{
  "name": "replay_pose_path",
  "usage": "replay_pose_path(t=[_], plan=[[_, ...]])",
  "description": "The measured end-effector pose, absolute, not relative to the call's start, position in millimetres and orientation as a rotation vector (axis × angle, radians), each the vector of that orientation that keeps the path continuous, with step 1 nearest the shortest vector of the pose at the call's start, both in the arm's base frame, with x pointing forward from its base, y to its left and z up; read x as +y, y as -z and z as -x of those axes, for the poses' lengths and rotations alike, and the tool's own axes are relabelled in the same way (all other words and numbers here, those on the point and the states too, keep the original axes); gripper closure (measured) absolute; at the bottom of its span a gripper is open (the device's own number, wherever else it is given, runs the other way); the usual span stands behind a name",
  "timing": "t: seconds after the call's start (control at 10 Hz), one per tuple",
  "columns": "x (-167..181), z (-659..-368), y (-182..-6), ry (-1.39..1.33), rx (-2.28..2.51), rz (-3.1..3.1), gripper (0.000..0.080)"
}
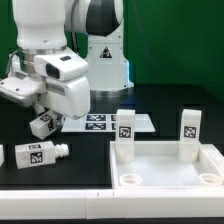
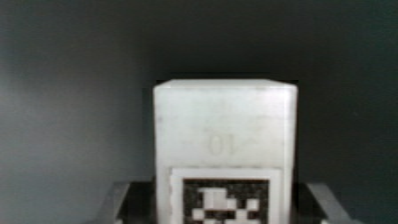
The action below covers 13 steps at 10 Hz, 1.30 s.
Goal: Assemble square table
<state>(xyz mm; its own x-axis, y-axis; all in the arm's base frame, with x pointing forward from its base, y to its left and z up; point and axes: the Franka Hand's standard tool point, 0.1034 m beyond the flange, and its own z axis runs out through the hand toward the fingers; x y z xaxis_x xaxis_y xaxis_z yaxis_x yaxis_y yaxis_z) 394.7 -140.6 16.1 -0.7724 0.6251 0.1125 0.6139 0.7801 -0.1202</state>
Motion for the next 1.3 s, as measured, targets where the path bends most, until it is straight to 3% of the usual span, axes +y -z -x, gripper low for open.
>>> replay_pose_path(t=[0.6, 0.7, 0.8, 0.9, 1.0, 1.3], plan=[[-149.7, -385.5, -9.1, -0.182, -2.872, 0.679, 0.0515], [-150.3, -385.2, -9.1, -0.183, -2.871, 0.686, 0.0327], [-150.9, -385.0, -9.1, -0.184, -2.867, 0.704, 0.0212], [-151.0, -386.8, -12.5, -0.195, -2.858, 0.763, 0.0212], [-151.0, -394.9, -27.4, -0.217, -2.868, 0.826, 0.0164], [-143.6, -422.1, -66.9, -0.259, -2.750, 1.397, 0.0150]])
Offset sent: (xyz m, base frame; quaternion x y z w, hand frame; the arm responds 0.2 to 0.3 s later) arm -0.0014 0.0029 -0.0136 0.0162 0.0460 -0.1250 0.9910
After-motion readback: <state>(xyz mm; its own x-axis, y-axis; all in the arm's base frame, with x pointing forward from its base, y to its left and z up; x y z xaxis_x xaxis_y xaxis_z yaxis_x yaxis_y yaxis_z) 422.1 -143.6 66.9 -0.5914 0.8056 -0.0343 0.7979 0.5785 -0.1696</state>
